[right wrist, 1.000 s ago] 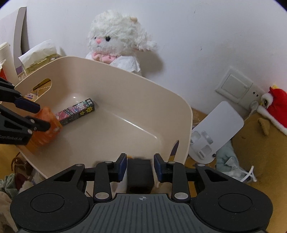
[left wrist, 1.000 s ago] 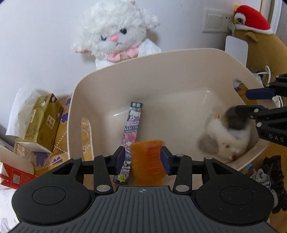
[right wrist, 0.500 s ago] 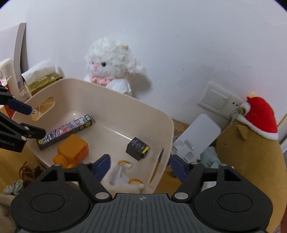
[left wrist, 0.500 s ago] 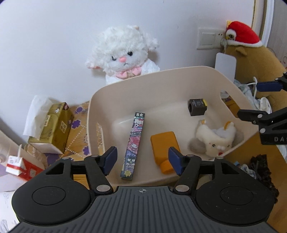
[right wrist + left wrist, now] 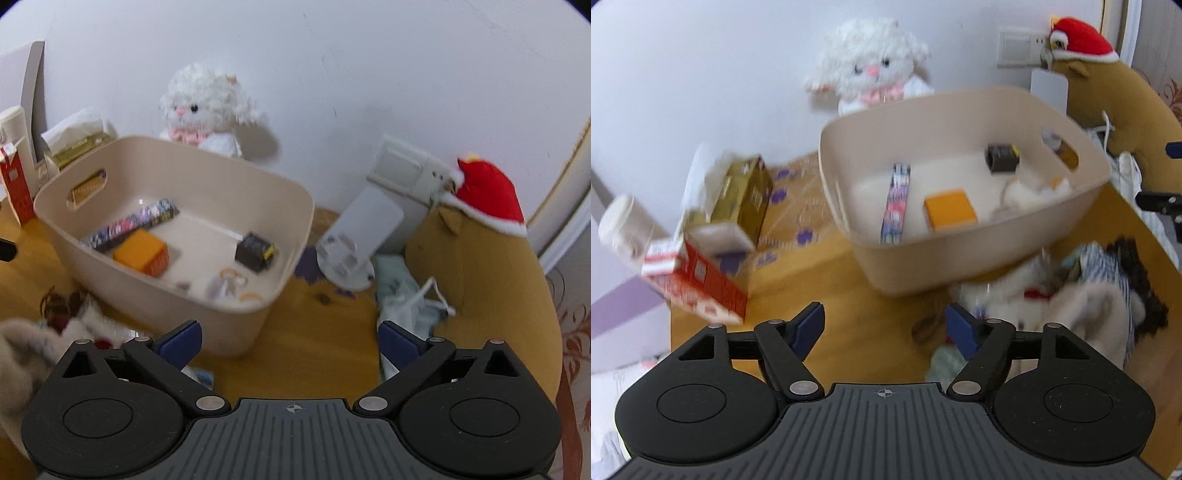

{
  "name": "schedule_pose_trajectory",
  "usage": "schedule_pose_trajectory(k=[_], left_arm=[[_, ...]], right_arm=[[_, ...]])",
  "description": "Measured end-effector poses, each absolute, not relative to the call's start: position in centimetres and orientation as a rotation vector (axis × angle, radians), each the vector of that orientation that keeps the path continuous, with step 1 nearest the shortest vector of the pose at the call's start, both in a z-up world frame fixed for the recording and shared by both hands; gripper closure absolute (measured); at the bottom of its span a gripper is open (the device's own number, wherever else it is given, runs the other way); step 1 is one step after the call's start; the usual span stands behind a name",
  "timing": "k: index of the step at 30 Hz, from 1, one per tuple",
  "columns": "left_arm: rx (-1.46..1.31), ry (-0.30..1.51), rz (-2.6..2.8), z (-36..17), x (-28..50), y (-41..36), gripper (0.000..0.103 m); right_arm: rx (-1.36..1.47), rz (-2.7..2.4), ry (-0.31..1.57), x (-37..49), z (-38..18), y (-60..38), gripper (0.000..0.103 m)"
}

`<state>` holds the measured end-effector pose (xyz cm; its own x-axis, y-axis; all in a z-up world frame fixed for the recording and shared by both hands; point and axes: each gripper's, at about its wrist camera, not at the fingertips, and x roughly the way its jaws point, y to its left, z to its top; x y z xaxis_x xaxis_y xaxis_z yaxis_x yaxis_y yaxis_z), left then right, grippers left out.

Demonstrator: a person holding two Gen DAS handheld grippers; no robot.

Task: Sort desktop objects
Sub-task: 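Move both tools back toward the scrunchie and orange cap on the table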

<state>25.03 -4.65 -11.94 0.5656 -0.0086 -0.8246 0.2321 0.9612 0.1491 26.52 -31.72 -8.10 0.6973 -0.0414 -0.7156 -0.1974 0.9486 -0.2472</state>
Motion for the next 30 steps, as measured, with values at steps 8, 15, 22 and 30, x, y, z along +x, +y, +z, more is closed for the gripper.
schedule_pose_trajectory(k=[8,15,22,30], left_arm=[[0.276,1.063,-0.162,-14.7,21.8,-3.1,0.029],[0.279,1.141,-0.18,-16.8,20.4,-2.5,0.029],[0.264,1.221,-0.225,-18.6,19.9,-2.7,0.029],[0.245,1.28,-0.262,-20.4,19.9,-3.6,0.029]], right_arm=[[-0.297,0.077,0.898,24.1,-10.6,-32.9,0.0],[-0.274,0.089,0.981,23.2,-13.0,-33.0,0.0],[-0.241,0.107,1.047,23.0,-14.9,-33.5,0.0],[-0.164,0.133,1.101,23.6,-16.3,-33.9,0.0]])
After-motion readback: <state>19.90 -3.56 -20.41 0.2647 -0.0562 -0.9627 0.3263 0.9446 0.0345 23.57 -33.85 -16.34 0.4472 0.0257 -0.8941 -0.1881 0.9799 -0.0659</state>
